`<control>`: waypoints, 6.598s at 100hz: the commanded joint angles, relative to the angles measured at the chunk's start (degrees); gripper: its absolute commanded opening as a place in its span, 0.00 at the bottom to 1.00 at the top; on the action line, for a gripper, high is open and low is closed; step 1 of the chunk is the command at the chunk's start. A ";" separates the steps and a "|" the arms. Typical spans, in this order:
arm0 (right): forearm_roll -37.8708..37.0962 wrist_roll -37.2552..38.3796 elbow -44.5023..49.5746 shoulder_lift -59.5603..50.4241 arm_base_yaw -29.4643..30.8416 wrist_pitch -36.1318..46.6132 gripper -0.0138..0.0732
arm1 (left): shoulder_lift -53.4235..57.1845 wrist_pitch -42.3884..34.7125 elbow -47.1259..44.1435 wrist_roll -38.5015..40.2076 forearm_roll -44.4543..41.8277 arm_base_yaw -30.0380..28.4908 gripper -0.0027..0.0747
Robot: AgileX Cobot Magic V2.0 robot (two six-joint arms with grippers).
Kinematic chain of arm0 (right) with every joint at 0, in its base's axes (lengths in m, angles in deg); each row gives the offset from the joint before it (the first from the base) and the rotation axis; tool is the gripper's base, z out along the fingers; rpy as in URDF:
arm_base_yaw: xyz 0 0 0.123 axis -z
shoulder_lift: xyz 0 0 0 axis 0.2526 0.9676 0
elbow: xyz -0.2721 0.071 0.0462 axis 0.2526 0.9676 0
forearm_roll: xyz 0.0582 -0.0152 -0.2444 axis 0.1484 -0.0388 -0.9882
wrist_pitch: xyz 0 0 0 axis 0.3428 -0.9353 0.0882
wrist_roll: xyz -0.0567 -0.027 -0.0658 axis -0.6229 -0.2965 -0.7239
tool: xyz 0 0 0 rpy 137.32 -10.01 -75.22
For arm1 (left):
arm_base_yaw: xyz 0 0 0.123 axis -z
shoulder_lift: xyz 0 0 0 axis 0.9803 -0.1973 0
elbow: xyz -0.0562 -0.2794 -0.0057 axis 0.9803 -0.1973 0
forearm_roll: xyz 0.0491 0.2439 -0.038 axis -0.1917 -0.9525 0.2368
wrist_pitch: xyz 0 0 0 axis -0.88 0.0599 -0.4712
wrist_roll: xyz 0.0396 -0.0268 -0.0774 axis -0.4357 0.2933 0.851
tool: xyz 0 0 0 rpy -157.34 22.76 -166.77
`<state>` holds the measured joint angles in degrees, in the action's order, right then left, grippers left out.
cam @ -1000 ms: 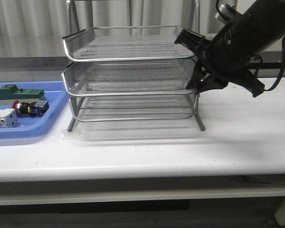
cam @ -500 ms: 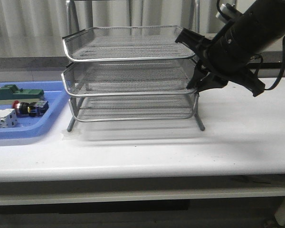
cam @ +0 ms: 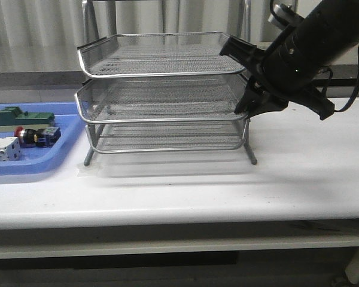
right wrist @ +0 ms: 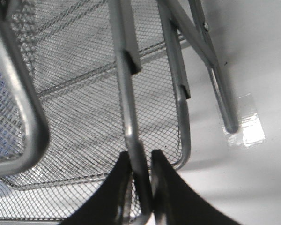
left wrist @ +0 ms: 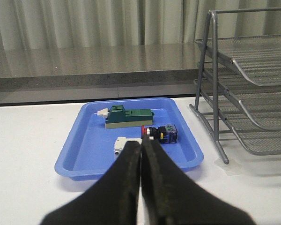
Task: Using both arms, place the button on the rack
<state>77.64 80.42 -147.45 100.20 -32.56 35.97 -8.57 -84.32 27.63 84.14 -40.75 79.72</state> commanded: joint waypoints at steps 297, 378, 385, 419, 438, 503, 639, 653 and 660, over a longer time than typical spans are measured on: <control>-54.44 14.94 17.91 -78.94 0.49 -43.70 0.47 | 1.93 -4.64 -2.63 0.43 0.29 0.40 0.04; -54.44 14.94 17.91 -82.84 0.49 -48.58 0.08 | 1.93 -5.98 -2.63 0.43 0.29 0.40 0.04; -54.44 14.94 17.91 -82.84 0.49 -48.58 0.08 | 1.93 -7.54 -2.63 0.43 0.29 0.40 0.04; -54.44 14.94 17.91 -82.84 0.49 -48.58 0.08 | -1.88 1.56 8.32 0.56 1.06 0.40 0.04; -54.44 14.94 17.91 -82.84 0.49 -48.58 0.08 | -14.33 10.53 20.60 0.80 1.30 0.40 0.04; -54.44 14.94 17.91 -82.84 0.49 -48.69 0.08 | -66.46 35.93 59.40 0.59 -0.22 0.40 0.04; -54.44 14.94 17.91 -82.84 0.49 -48.69 0.08 | -89.40 34.49 79.84 -35.88 10.46 0.40 0.91; -54.44 14.94 17.91 -82.84 0.49 -48.69 0.08 | -95.97 38.83 86.58 -45.01 14.58 0.40 0.91; -54.44 14.94 17.91 -82.84 0.49 -48.69 0.08 | -99.34 41.17 89.87 -48.27 14.85 0.52 0.91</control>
<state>24.48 95.52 -128.20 16.89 -32.53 -15.98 -106.55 -43.77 112.14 40.70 -27.77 79.72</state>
